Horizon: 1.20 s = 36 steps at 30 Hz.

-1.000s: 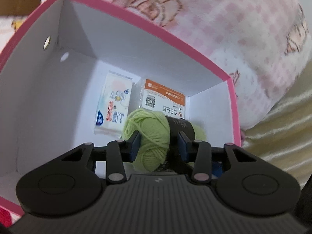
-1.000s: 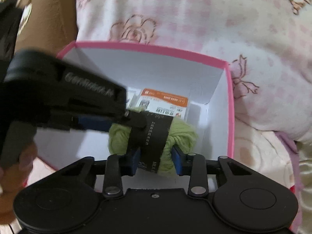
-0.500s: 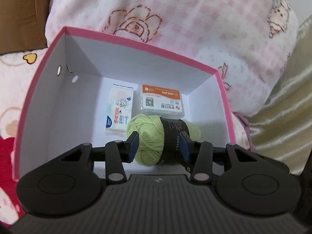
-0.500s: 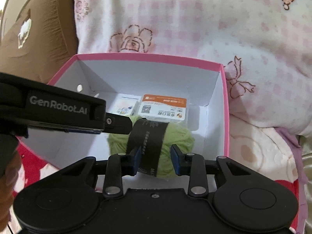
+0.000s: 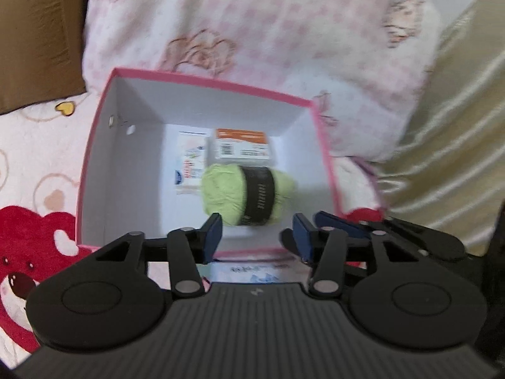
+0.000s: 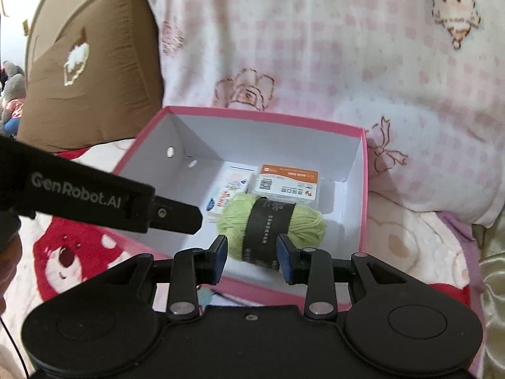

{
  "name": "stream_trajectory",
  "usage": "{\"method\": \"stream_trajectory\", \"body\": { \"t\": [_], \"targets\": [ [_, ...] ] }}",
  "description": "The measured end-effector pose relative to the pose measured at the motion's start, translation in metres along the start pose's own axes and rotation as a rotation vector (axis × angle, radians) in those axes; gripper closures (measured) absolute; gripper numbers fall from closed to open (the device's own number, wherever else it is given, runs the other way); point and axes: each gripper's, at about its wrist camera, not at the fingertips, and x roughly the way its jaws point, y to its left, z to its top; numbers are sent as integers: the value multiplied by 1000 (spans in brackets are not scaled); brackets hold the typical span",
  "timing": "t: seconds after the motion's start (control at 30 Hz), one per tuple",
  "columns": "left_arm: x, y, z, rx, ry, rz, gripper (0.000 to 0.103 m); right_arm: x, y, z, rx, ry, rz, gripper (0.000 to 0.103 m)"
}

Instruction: Organize objects

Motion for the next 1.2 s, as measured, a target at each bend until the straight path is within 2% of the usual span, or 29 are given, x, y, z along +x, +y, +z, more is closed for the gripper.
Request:
{"method": "stream_trajectory", "body": {
  "t": [0.13, 0.23, 0.3, 0.53, 0.7, 0.87, 1.03, 1.2],
  "targets": [
    [-23, -8, -7, 43, 1, 36, 50, -22, 9, -1, -28, -7, -2, 60],
    [-40, -10, -13, 51, 22, 52, 44, -39, 12, 0, -40, 1, -6, 50],
    [-50, -12, -16, 64, 27, 62, 42, -52, 14, -1, -39, -6, 7, 41],
    [-91, -21, -27, 87, 3, 76, 32, -85, 21, -8, -57, -25, 35, 35],
    [-113, -26, -36, 86, -15, 89, 22, -106, 32, -12, -99, -42, -12, 12],
    [-132, -35, -56, 127, 7, 95, 21, -127, 37, -20, -89, -44, -9, 10],
    [-148, -43, -74, 152, 13, 98, 9, -152, 48, -36, -128, -44, 20, 10],
    [-156, -49, -93, 189, 40, 62, 3, -175, 53, -57, -162, -44, 35, 10]
  ]
}}
